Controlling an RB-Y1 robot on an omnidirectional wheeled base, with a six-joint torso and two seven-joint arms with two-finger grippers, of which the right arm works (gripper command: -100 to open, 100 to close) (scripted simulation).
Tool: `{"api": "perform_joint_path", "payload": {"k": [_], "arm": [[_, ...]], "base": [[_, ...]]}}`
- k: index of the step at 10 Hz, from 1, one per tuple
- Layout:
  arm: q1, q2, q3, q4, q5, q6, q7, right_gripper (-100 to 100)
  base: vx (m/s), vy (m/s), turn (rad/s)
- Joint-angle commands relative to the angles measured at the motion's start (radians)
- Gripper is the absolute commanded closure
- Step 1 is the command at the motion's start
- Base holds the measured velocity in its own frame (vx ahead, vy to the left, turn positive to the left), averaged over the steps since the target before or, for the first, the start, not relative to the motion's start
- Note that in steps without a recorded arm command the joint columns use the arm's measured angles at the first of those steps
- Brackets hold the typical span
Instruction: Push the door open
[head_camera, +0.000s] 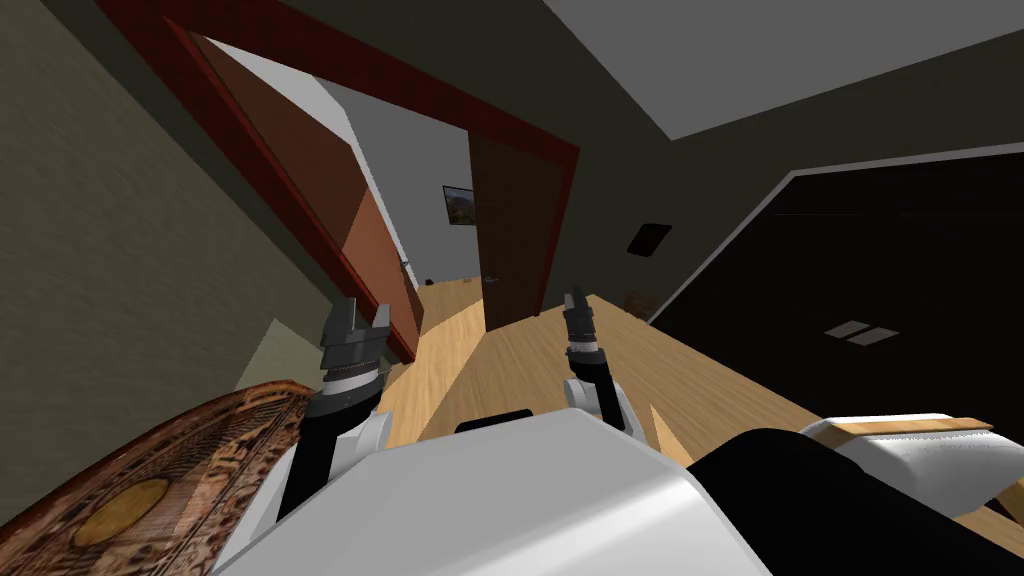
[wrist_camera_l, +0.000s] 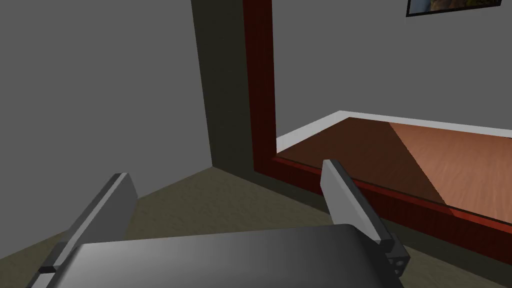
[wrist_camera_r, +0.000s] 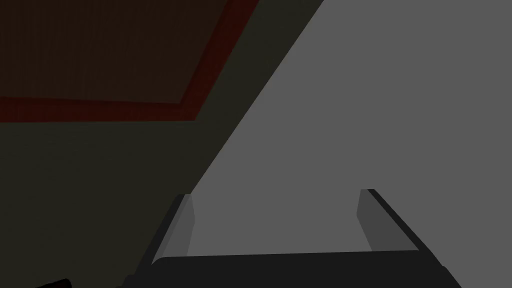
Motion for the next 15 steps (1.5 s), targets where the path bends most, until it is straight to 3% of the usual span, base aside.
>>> {"api": "perform_joint_path", "payload": {"k": [1, 15], "arm": [[-0.01, -0.005, 0.014, 0.028, -0.002, -0.006, -0.005, -100], [-0.109, -0.041, 0.161, 0.325, -0.022, -0.072, -0.052, -100]], "base": [[0.218, -0.023, -0.074], [0.136, 0.014, -0.062]]}}
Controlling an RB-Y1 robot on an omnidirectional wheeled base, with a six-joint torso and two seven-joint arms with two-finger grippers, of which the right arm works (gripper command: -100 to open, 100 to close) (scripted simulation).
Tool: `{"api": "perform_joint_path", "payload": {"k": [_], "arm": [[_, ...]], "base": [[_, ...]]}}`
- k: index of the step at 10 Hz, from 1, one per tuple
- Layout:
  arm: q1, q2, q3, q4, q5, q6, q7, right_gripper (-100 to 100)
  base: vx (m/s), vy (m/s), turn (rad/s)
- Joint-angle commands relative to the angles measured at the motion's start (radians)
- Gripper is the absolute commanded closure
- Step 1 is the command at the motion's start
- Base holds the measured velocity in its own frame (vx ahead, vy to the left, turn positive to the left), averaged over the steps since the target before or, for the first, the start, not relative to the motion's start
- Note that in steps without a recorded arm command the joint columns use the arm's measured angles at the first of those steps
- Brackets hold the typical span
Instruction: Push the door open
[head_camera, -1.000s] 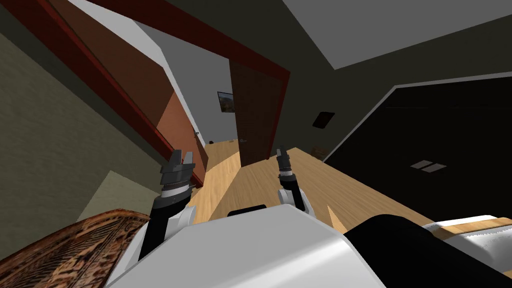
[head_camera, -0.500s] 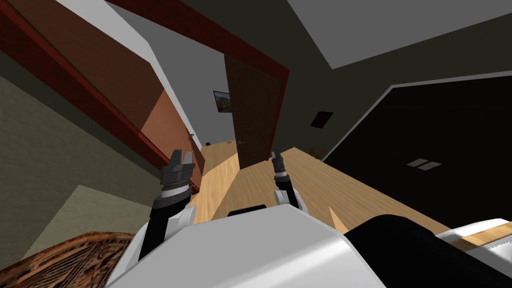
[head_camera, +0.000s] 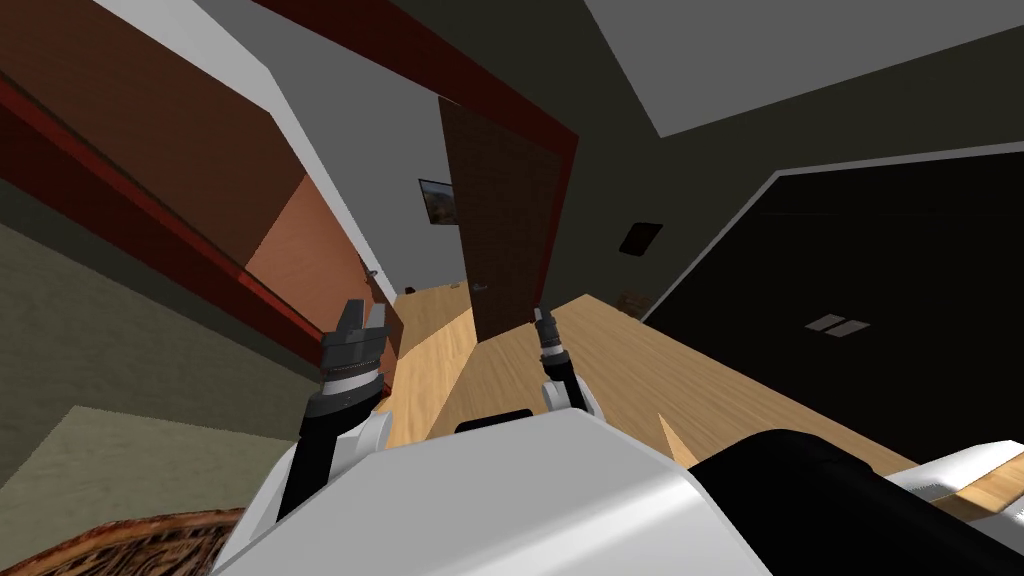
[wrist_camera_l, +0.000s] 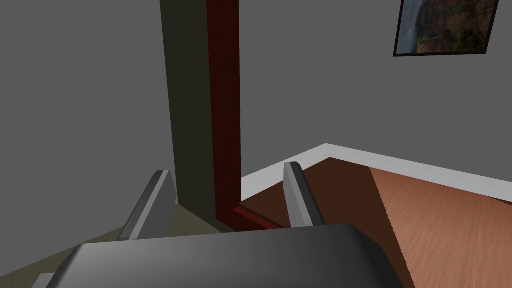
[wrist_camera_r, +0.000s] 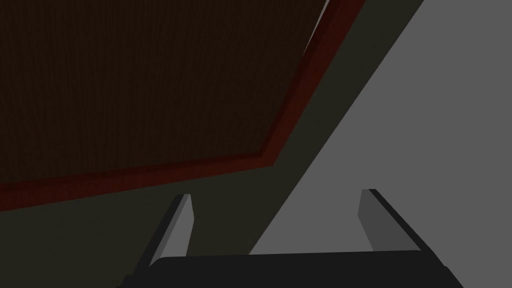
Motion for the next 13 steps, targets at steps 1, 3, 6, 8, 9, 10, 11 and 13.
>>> {"api": "perform_joint_path", "payload": {"k": [1, 3, 6, 8, 9, 10, 11, 13], "arm": [[-0.011, -0.005, 0.014, 0.034, -0.004, -0.009, -0.008, -100], [-0.025, -0.009, 0.036, 0.078, -0.007, -0.019, -0.015, -100], [-0.047, -0.014, 0.068, 0.143, -0.011, -0.033, -0.025, -100], [-0.063, -0.016, 0.091, 0.189, -0.014, -0.043, -0.033, -100], [-0.071, -0.018, 0.103, 0.213, -0.016, -0.049, -0.036, -100], [-0.078, -0.019, 0.114, 0.236, -0.017, -0.054, -0.04, -100], [-0.086, -0.021, 0.126, 0.259, -0.019, -0.059, -0.044, -100], [-0.102, -0.023, 0.15, 0.307, -0.022, -0.069, -0.051, -100]], "base": [[0.086, 0.022, -0.07], [0.107, 0.018, -0.061], [0.099, 0.019, -0.069], [0.096, 0.026, -0.065], [0.099, 0.024, -0.068], [0.093, 0.017, -0.062], [0.09, 0.025, -0.066], [0.099, 0.027, -0.074]]}}
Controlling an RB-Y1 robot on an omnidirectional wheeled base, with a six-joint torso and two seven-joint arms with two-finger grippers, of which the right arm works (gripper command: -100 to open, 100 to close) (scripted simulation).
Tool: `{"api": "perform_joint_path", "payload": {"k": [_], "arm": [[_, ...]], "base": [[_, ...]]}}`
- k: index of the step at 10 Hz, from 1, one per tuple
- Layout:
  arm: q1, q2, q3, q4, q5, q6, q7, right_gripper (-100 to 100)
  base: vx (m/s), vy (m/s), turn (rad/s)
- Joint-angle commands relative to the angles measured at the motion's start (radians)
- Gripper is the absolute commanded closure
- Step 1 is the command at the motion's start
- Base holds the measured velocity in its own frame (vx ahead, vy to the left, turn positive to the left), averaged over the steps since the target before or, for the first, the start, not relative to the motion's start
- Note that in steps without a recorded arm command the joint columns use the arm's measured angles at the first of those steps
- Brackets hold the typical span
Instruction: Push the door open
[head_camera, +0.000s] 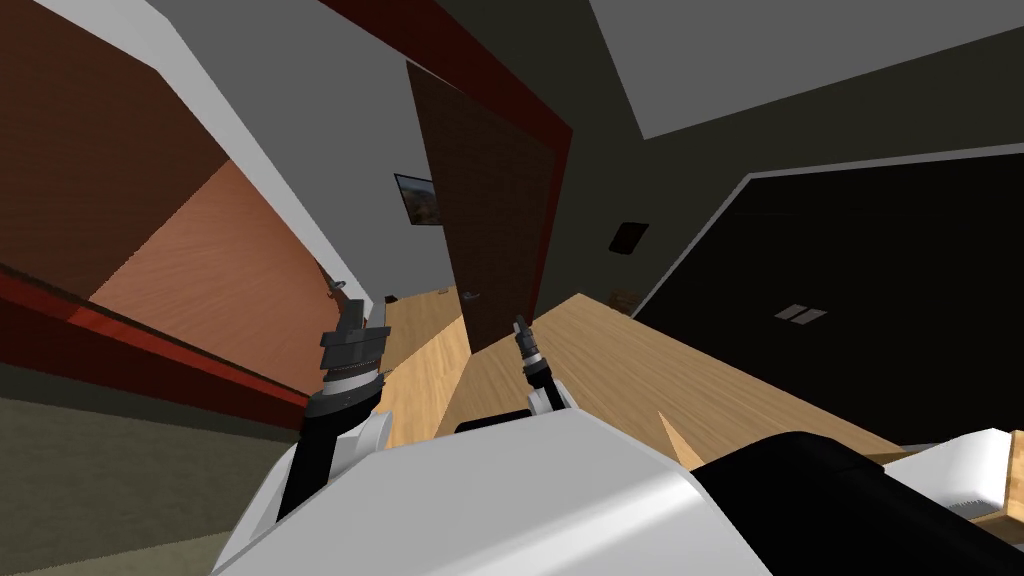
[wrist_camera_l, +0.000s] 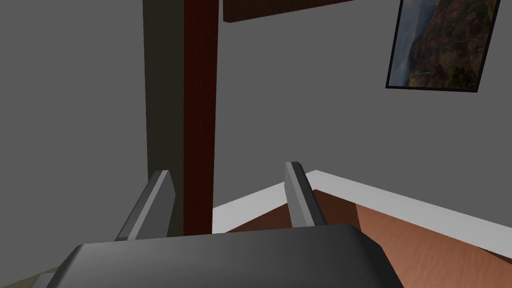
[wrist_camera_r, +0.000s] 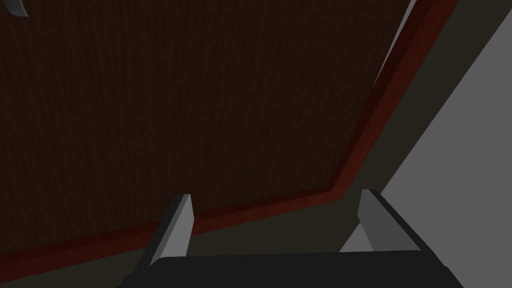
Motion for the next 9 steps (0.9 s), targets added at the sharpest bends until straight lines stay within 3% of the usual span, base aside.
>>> {"api": "perform_joint_path", "payload": {"k": [1, 9], "arm": [[-0.014, 0.0, 0.021, 0.036, -0.002, -0.005, -0.005, -100], [-0.079, -0.007, 0.116, 0.228, -0.015, -0.047, -0.036, -100]], "base": [[0.107, 0.041, -0.079], [0.095, 0.027, -0.069]]}}
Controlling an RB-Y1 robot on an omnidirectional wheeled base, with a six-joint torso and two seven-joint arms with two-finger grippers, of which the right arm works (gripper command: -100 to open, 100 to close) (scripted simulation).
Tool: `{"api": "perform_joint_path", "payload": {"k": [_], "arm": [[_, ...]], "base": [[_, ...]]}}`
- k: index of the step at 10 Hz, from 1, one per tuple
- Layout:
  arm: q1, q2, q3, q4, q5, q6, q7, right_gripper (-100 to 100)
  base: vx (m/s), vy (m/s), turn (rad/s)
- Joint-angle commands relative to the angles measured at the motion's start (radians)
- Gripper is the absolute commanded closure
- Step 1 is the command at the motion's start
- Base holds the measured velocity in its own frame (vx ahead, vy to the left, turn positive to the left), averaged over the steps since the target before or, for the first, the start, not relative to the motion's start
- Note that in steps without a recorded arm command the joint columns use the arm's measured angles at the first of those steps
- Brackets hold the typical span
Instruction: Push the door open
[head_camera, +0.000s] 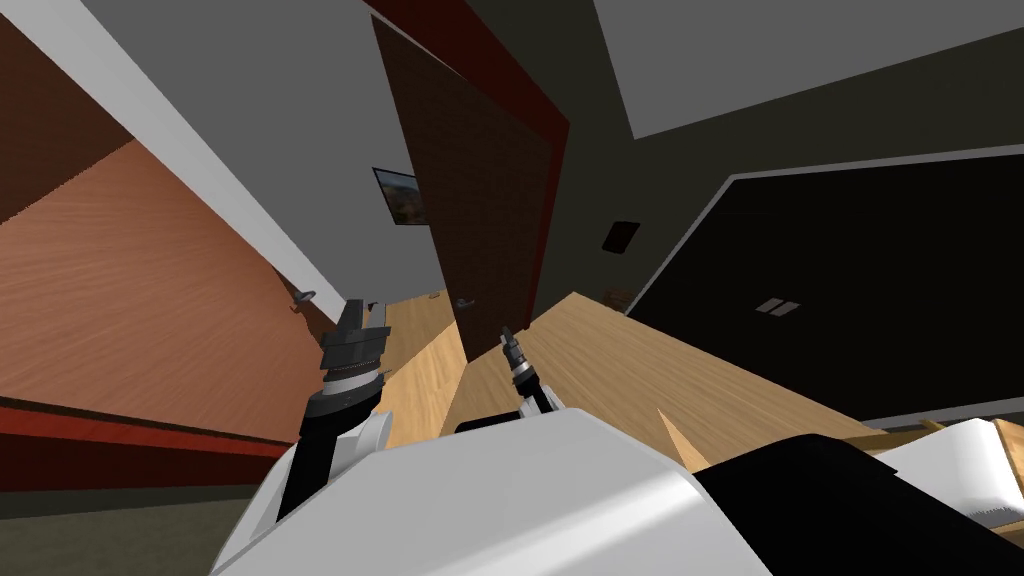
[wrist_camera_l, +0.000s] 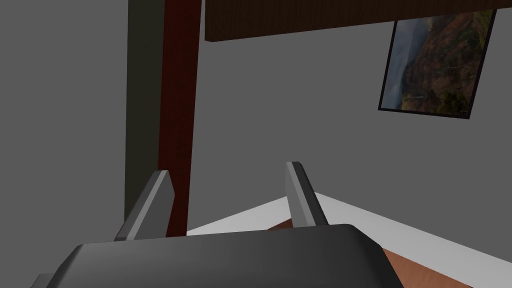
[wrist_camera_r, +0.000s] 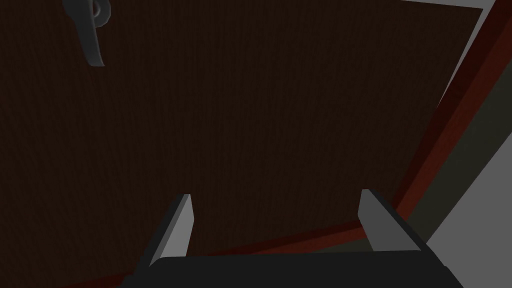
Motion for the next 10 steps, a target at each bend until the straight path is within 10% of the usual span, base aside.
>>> {"api": "perform_joint_path", "payload": {"k": [1, 10], "arm": [[-0.017, -0.001, 0.018, 0.042, -0.003, -0.01, -0.008, -100], [-0.085, -0.005, 0.119, 0.245, -0.017, -0.054, -0.041, -100]], "base": [[0.088, 0.045, -0.076], [0.095, 0.035, -0.067]]}}
